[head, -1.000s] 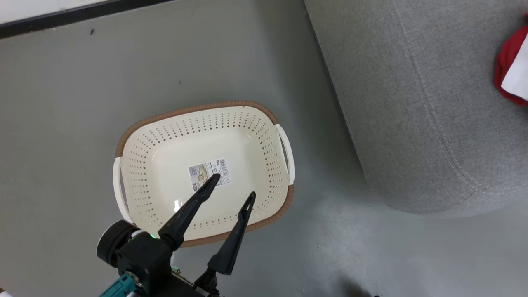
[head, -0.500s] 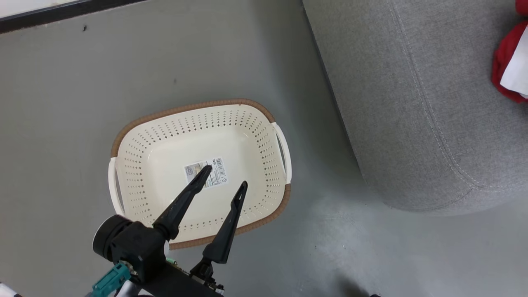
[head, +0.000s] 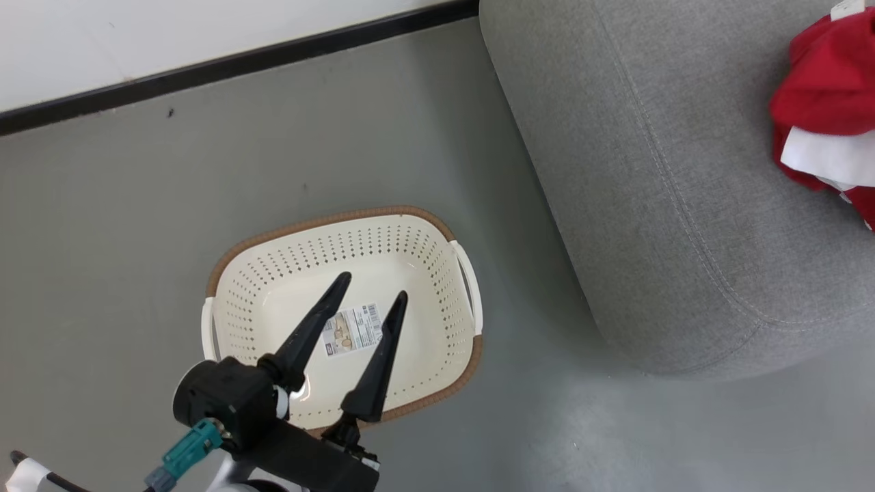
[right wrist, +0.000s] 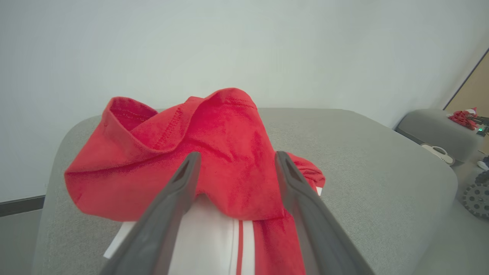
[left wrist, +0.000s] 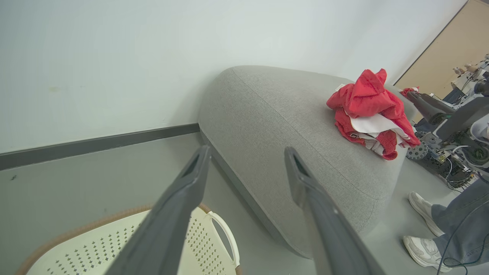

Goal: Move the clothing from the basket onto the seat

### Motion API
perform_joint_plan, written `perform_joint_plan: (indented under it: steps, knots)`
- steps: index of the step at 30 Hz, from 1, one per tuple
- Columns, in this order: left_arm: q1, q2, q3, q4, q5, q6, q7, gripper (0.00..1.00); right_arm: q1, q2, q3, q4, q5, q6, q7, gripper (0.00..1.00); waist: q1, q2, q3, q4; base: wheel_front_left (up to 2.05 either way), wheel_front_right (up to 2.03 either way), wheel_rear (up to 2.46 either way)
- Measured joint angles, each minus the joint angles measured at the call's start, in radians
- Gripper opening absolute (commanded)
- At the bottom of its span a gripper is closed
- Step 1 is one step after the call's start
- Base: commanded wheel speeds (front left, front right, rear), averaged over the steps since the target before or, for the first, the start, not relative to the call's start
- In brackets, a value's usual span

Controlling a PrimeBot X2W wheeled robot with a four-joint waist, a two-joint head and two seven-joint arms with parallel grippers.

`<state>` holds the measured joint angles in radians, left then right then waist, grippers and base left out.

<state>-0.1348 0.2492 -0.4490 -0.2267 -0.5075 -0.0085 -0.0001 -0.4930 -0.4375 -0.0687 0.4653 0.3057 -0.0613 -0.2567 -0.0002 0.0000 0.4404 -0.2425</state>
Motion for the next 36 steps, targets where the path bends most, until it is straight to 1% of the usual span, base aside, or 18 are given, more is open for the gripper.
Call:
perform_joint_plan:
  steps: [1, 5, 10, 13, 14, 16, 21, 28, 36]
  knots:
    - [0.0, -0.001, 0.01, 0.012, 0.0, 0.002, -0.007, 1.0, 0.015, 0.009, 0.0, -0.011, 0.0, 0.0, 0.0, 1.0, 0.0, 0.0, -0.011, 0.001, 0.0, 0.0, 0.0]
    - [0.003, -0.001, 0.053, 0.069, 0.0, 0.03, -0.04, 1.0, 0.069, 0.037, 0.006, -0.079, -0.011, 0.0, 0.0, 1.0, 0.0, 0.0, -0.054, 0.01, 0.0, 0.0, 0.0]
    - [0.022, 0.002, 0.095, 0.131, 0.011, 0.061, -0.08, 1.0, 0.111, 0.067, 0.04, -0.131, -0.027, 0.018, 0.0, 1.0, 0.0, -0.0001, -0.108, 0.029, 0.0, 0.0, 0.0]
    - [0.037, -0.002, 0.11, 0.164, 0.01, 0.063, -0.103, 1.0, 0.142, 0.096, 0.061, -0.159, -0.035, 0.028, 0.0, 1.0, 0.0, 0.0, -0.137, 0.048, 0.0, 0.0, 0.0]
    - [0.039, -0.006, 0.114, 0.176, 0.008, 0.07, -0.111, 1.0, 0.153, 0.102, 0.067, -0.167, -0.036, 0.028, 0.0, 1.0, 0.0, 0.0, -0.145, 0.056, 0.0, 0.0, 0.0]
    - [0.042, -0.016, 0.123, 0.197, 0.008, 0.072, -0.126, 1.0, 0.165, 0.106, 0.081, -0.171, -0.041, 0.048, 0.0, 1.0, -0.0001, -0.0001, -0.16, 0.075, 0.0, 0.0, 0.0]
    - [0.045, -0.039, 0.154, 0.248, -0.002, 0.085, -0.169, 1.0, 0.184, 0.117, 0.124, -0.181, -0.06, 0.076, 0.0, 1.0, 0.0001, -0.0001, -0.197, 0.129, 0.0, 0.0, 0.0]
    - [0.06, -0.04, 0.211, 0.323, -0.033, 0.095, -0.206, 1.0, 0.22, 0.157, 0.162, -0.186, -0.066, 0.096, 0.0, 1.0, 0.0, -0.0001, -0.244, 0.217, 0.0, 0.0, 0.0]
    - [0.077, -0.038, 0.243, 0.41, -0.042, 0.097, -0.222, 1.0, 0.297, 0.221, 0.193, -0.148, -0.07, 0.096, 0.0, 1.0, 0.0001, 0.0, -0.308, 0.31, 0.0, 0.0, 0.0]
